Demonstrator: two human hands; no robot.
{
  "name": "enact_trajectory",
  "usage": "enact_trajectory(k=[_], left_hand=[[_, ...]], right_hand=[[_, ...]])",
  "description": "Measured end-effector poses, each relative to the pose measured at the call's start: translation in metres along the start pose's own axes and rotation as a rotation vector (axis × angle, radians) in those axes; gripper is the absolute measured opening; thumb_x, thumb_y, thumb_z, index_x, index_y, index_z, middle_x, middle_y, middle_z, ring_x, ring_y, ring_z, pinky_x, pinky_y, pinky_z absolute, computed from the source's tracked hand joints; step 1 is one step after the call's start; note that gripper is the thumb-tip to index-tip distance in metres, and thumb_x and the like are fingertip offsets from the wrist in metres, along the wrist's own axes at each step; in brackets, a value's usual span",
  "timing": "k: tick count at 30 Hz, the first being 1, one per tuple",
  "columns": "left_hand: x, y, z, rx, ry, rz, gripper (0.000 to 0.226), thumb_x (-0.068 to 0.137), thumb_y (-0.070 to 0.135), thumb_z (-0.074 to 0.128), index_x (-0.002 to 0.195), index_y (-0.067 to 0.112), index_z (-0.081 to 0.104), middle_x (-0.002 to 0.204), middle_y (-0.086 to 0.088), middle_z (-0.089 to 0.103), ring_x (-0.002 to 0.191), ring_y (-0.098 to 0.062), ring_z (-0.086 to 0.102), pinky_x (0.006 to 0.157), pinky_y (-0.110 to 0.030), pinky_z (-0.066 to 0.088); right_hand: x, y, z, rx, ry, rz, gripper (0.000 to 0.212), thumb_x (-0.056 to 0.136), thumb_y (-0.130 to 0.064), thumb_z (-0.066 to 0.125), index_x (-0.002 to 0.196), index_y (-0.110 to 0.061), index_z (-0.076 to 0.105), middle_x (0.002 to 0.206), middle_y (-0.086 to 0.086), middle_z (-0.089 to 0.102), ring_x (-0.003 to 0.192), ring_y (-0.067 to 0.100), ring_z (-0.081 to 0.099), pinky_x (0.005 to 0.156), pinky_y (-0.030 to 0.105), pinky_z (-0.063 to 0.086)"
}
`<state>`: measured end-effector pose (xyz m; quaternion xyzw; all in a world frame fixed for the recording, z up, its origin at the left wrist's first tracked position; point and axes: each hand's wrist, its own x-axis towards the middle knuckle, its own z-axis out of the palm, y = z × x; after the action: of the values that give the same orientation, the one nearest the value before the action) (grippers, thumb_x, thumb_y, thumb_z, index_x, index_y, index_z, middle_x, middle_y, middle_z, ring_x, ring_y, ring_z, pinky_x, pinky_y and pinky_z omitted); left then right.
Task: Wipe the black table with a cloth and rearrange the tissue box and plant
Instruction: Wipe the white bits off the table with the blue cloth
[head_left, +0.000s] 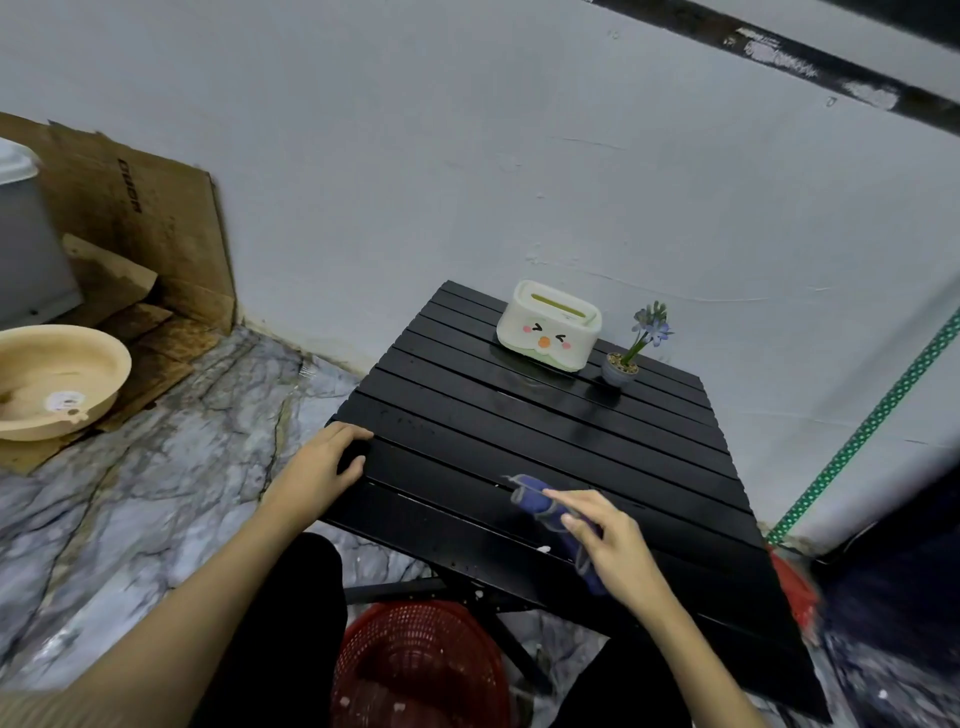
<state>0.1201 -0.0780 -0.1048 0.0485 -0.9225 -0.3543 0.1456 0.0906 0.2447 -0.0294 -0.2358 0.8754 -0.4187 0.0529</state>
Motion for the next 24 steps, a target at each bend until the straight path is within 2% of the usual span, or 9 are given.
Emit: enact_trajectory(k=[3,4,8,13,15,17,20,22,24], left_hand=[[0.001,0.0,0.0,-0.001,-0.002,0.004,0.027,0.085,0.009,0.054,0.113,0.011,0.055,0.118,-0.009,0.057,0.11,-0.024,0.054,0.093,-0.032,0.04],[0.001,0.0,0.0,-0.001,-0.005,0.002,0.027,0.085,0.009,0.054,0.113,0.01,0.055,0.118,-0.009,0.057,0.11,-0.024,0.054,0.093,-0.032,0.04],[0.001,0.0,0.001,-0.006,-0.007,-0.006,0.028,0.085,0.009,0.054,0.113,0.011,0.055,0.118,-0.008,0.057,0.109,-0.024,0.054,0.093,-0.032,0.041],[0.002,-0.004,0.002,0.0,-0.003,-0.009,0.028,0.084,0.008,0.056,0.111,0.012,0.056,0.117,-0.008,0.058,0.108,-0.024,0.056,0.094,-0.033,0.042],[0.002,-0.004,0.002,0.003,-0.007,-0.005,0.027,0.084,0.009,0.056,0.111,0.012,0.056,0.116,-0.008,0.058,0.108,-0.024,0.056,0.094,-0.035,0.042],[0.002,-0.004,0.002,0.004,-0.008,-0.001,0.027,0.084,0.009,0.056,0.111,0.012,0.056,0.116,-0.007,0.058,0.108,-0.023,0.056,0.094,-0.035,0.042],[0.002,-0.003,0.001,0.004,-0.01,-0.002,0.027,0.084,0.009,0.056,0.111,0.012,0.056,0.116,-0.008,0.058,0.108,-0.024,0.056,0.094,-0.035,0.042],[0.001,-0.003,0.001,0.006,-0.009,-0.004,0.027,0.084,0.009,0.056,0.111,0.012,0.056,0.116,-0.008,0.058,0.107,-0.024,0.056,0.093,-0.035,0.042],[0.002,-0.003,0.001,0.009,-0.011,-0.005,0.027,0.084,0.009,0.056,0.111,0.012,0.056,0.116,-0.008,0.058,0.108,-0.024,0.056,0.093,-0.035,0.043]], right_hand=[[-0.001,0.017,0.005,-0.134,0.039,0.049,0.032,0.086,0.004,0.054,0.108,-0.017,0.065,0.101,-0.003,0.059,0.1,0.01,0.057,0.081,-0.003,0.034],[-0.004,0.022,0.012,-0.183,0.021,0.034,0.032,0.085,0.003,0.054,0.109,-0.015,0.065,0.101,-0.007,0.058,0.101,0.013,0.056,0.082,-0.003,0.033],[-0.012,0.016,0.034,-0.18,-0.089,-0.026,0.037,0.087,-0.001,0.052,0.113,-0.026,0.062,0.105,-0.025,0.05,0.108,-0.003,0.045,0.09,0.003,0.033],[-0.024,-0.008,0.029,0.039,-0.352,0.003,0.043,0.089,-0.004,0.052,0.103,-0.044,0.062,0.105,-0.02,0.059,0.106,-0.003,0.052,0.088,0.007,0.038],[-0.023,-0.011,0.018,0.09,-0.298,-0.011,0.044,0.087,-0.007,0.053,0.101,-0.047,0.063,0.103,-0.023,0.063,0.105,-0.004,0.055,0.088,0.005,0.037],[-0.018,-0.006,0.001,0.071,-0.15,-0.033,0.046,0.083,-0.01,0.053,0.099,-0.052,0.061,0.103,-0.035,0.06,0.101,-0.009,0.055,0.088,0.002,0.035],[-0.011,0.013,-0.026,-0.031,0.076,-0.007,0.06,0.084,0.002,0.056,0.089,-0.057,0.062,0.098,-0.043,0.059,0.095,-0.013,0.056,0.082,-0.002,0.035],[-0.011,0.023,-0.036,-0.095,0.16,0.062,0.048,0.083,0.005,0.056,0.094,-0.04,0.066,0.091,-0.038,0.063,0.093,-0.002,0.059,0.078,-0.004,0.035],[-0.012,0.031,-0.029,-0.169,0.185,0.109,0.029,0.083,0.006,0.057,0.1,-0.014,0.069,0.087,-0.023,0.065,0.096,0.016,0.061,0.077,-0.006,0.034]])
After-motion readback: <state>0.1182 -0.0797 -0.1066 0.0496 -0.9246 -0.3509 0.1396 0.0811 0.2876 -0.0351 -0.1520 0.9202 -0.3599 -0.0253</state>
